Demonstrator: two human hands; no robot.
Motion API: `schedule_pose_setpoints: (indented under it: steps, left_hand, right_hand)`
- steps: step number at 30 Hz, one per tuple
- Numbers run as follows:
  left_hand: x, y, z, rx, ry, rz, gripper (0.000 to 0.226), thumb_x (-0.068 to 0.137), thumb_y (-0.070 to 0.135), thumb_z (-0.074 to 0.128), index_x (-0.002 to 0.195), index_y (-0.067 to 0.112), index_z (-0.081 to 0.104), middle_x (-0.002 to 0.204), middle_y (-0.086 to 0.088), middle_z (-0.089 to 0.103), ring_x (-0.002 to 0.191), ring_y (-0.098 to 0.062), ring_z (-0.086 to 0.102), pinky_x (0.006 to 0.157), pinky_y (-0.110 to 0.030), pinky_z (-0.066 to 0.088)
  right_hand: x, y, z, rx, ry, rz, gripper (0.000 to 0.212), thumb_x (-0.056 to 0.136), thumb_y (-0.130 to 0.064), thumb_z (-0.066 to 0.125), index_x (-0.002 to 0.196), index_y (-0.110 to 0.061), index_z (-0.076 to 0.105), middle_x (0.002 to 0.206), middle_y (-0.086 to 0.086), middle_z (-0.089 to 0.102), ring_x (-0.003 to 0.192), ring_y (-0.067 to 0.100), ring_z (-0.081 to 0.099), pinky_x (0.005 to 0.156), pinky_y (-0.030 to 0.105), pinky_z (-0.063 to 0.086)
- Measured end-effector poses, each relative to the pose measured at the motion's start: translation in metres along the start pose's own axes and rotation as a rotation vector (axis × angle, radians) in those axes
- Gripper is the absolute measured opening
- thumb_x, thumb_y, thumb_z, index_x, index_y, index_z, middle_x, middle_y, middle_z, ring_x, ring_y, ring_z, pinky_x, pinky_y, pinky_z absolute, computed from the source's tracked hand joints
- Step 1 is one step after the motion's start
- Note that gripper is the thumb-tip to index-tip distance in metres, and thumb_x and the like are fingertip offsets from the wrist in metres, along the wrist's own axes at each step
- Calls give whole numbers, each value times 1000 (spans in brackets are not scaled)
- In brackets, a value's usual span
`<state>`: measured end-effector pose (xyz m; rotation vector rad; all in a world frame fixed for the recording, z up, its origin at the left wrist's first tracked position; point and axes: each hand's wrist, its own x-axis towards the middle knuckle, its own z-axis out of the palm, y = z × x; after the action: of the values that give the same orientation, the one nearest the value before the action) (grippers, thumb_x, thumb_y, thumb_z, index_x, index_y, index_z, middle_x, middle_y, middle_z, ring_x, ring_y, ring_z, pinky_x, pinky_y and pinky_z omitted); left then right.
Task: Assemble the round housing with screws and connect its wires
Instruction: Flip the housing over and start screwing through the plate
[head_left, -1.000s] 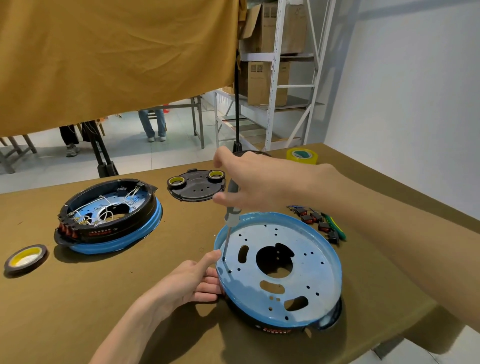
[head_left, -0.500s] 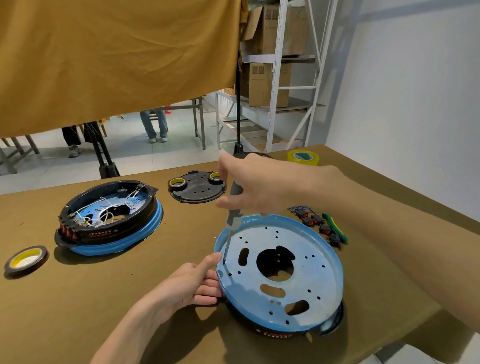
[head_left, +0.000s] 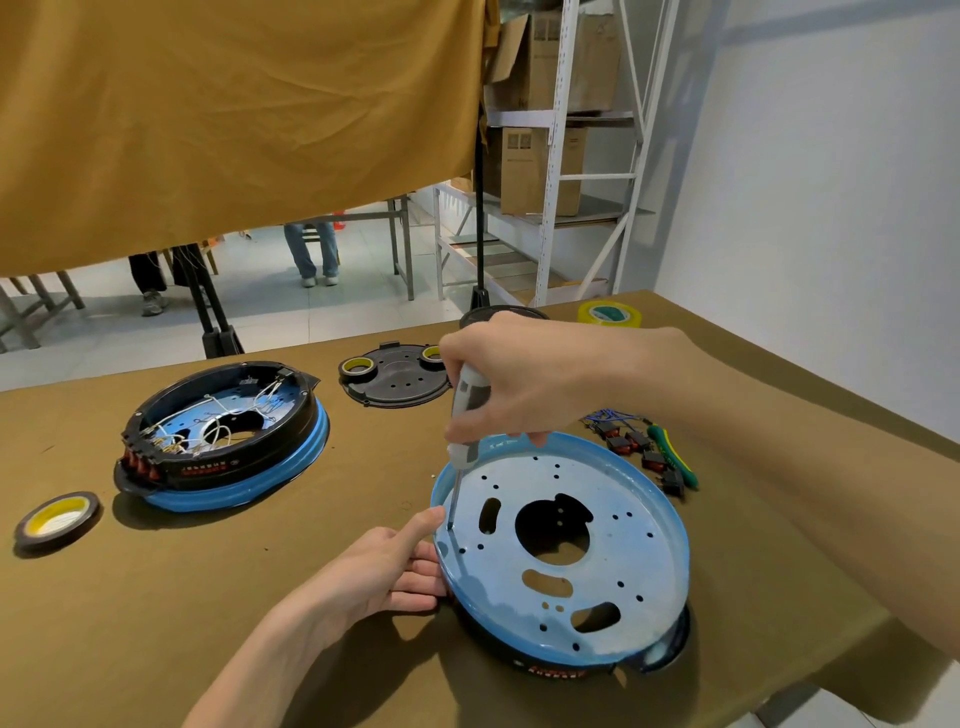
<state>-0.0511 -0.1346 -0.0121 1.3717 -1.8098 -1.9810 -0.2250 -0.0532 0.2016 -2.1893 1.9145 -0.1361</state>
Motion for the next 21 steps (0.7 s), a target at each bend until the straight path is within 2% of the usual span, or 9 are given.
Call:
schedule_pose_setpoints:
  steps: [3,6,8,11,14,17,19,21]
  left_hand:
    - [-1,1,1,-4,3,-5,70,83,71,58,107,6,73,97,-11,80,86,-19,77,78,-31,62]
    - [-1,0,-1,-7,-17,8,83,65,77,63,106,7,74,98,-11,80,86,-19,77,74,-28,62]
    - [-2,0,-1,-7,-23,12,87,57,79,64,106,7,74,97,-11,80,84,-18,77,74,-29,61]
    - [-1,0,-2,-13,-24,11,89,54,79,64,106,7,74,95,-10,80,82,-17,77,75,-29,62]
    - [-1,0,-3,-16,-32,6,92,52,80,65,107,7,74,96,-10,80,83,-17,77,75,-29,61]
    - [-1,1,-3,-13,-26,1,94,50,80,66,108,6,74,96,-11,80,83,-17,77,75,-30,62]
    - [-1,1,-3,-13,-19,-3,94,51,79,66,108,6,73,96,-11,80,83,-18,77,77,-31,62]
    - [-2,1,-2,-17,-22,-3,92,52,79,66,107,6,73,96,-11,80,82,-17,77,78,-31,62]
  right_hand:
    - [4,-1,3,-100,66,-7,34,91,-49,72,97,-21,55,80,1,73,55,14,71,51,26,59]
    - [3,1,2,-84,68,-23,30,92,-48,72,92,-30,48,81,-6,70,54,11,69,48,21,53]
    - [5,3,3,-136,101,-13,30,93,-52,68,89,-28,51,77,-6,69,51,11,69,47,23,49]
    - [10,5,3,-223,94,26,37,94,-60,61,95,-24,56,76,-3,70,64,17,70,50,26,45]
    - [5,7,-4,-63,-43,36,36,90,-51,71,106,-27,51,83,-7,69,71,16,71,58,32,56]
    - [5,9,-4,-49,-53,-1,20,94,-37,70,97,-21,58,79,-1,74,56,14,72,58,36,63]
    - [9,7,0,-91,0,16,26,98,-43,64,94,-17,63,75,3,75,51,15,70,53,29,61]
    - [10,8,2,-112,21,25,30,98,-49,62,98,-19,63,78,0,74,60,17,73,57,28,60]
